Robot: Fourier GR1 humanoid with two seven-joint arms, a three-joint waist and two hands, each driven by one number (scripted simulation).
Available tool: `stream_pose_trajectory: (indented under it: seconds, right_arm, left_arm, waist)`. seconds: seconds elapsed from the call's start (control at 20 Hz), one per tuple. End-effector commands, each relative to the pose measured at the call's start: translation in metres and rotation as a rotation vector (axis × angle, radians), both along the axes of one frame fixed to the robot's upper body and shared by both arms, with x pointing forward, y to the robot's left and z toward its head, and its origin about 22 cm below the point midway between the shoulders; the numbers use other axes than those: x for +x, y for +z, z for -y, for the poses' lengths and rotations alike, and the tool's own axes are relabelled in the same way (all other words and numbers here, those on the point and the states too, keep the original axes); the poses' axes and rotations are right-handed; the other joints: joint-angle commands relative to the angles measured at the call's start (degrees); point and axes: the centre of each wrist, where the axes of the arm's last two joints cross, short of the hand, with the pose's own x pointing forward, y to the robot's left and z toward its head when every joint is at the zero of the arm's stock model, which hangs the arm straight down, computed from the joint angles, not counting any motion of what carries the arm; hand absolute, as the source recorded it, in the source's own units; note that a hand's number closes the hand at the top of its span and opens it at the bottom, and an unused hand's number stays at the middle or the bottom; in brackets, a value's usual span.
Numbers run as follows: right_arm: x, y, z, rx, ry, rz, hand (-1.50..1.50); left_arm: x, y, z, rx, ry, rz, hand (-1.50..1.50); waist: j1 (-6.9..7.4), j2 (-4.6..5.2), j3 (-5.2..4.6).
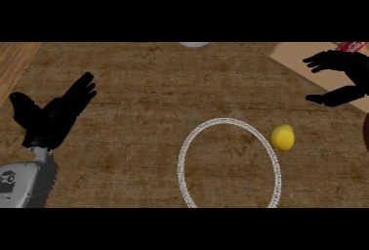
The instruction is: Pick the cupcake from the placemat and place it in the bowl
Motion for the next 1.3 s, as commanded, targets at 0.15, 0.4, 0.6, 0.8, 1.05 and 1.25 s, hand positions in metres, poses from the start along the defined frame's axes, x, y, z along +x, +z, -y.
stream_pose_trajectory:
  seconds: [0.15, 0.4, 0.6, 0.8, 1.05, 1.25]
  right_arm:
    - [0.017, 0.008, -0.002, 0.041, -0.053, 0.121, -1.50]
    - [-0.007, 0.009, 0.051, 0.089, -0.193, 0.230, -1.50]
    - [-0.034, 0.049, 0.108, 0.098, -0.320, 0.305, -1.50]
    - [-0.075, 0.045, 0.153, 0.132, -0.305, 0.324, -1.50]
    - [-0.124, 0.083, 0.199, 0.111, -0.163, 0.401, -1.50]
    - [-0.156, 0.095, 0.221, 0.139, -0.118, 0.454, -1.50]
  left_arm:
    - [-0.006, -0.011, -0.013, -0.005, 0.027, -0.008, 0.00]
    - [0.000, -0.003, -0.017, -0.007, 0.004, -0.015, 0.00]
    - [-0.014, 0.001, -0.014, 0.017, 0.023, 0.001, 0.00]
    - [-0.007, 0.004, -0.011, -0.013, 0.017, 0.019, 0.00]
    - [-0.013, -0.007, -0.005, -0.004, 0.020, 0.005, 0.00]
    - [-0.013, 0.001, -0.020, -0.011, 0.039, 0.011, 0.00]
  waist:
    - [-0.72, -0.18, -0.05]
    - [-0.82, -0.04, 0.00]
    - [-0.57, -0.19, 0.06]
    - [-0.63, 0.26, 0.17]
    - [-1.43, -0.08, 0.16]
    - [-1.98, -0.25, 0.26]
